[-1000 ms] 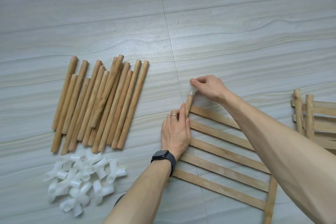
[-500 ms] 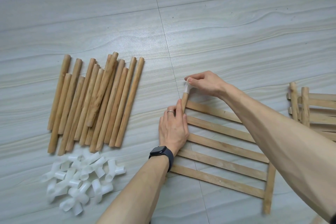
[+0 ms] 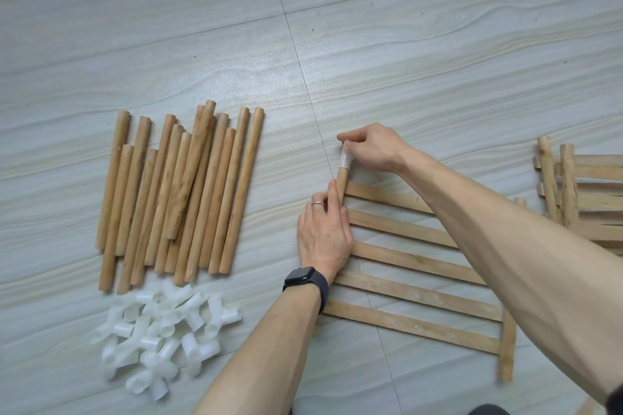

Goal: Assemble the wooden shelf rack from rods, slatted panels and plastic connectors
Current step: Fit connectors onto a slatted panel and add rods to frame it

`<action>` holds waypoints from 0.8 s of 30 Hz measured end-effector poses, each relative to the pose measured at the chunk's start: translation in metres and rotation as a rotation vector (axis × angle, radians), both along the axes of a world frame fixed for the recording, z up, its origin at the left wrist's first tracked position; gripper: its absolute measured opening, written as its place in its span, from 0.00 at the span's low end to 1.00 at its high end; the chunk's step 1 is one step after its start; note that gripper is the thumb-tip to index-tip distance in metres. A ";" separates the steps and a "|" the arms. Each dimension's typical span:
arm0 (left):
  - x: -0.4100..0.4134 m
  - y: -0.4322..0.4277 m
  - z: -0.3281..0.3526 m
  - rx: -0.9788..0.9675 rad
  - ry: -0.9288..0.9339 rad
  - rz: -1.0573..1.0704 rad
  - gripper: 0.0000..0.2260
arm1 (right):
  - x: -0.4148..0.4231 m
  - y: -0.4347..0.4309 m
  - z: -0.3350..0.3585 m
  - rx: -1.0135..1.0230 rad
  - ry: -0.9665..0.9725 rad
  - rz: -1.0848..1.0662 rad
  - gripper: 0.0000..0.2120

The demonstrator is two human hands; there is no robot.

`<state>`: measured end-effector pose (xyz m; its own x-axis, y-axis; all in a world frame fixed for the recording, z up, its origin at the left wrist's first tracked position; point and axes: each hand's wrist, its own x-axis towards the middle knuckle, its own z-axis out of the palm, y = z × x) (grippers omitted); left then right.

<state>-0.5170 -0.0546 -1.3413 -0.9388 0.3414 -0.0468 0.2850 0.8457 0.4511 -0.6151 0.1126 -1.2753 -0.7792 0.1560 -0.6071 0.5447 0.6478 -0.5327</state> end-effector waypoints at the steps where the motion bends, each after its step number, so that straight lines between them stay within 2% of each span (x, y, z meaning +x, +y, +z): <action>1: 0.001 0.000 -0.001 -0.006 0.004 0.000 0.24 | -0.002 0.000 0.001 0.000 -0.014 -0.010 0.18; 5: 0.000 0.000 -0.001 -0.020 0.018 0.002 0.24 | -0.004 0.000 0.003 -0.067 -0.040 -0.071 0.18; 9: 0.000 0.000 -0.001 -0.030 0.011 0.004 0.24 | 0.002 -0.003 -0.001 -0.119 0.016 -0.118 0.20; 13: 0.000 -0.001 0.001 -0.049 0.020 -0.035 0.23 | 0.009 0.002 -0.007 -0.058 0.053 -0.091 0.17; 19: 0.000 -0.001 0.002 -0.055 0.011 -0.046 0.24 | 0.018 0.002 -0.011 -0.080 0.097 -0.153 0.16; 22: -0.004 0.001 0.005 -0.044 -0.012 -0.044 0.23 | 0.026 -0.002 -0.012 -0.130 0.143 -0.272 0.17; 24: -0.016 0.005 0.007 -0.047 -0.018 -0.047 0.23 | 0.037 -0.001 -0.013 -0.078 0.180 -0.363 0.19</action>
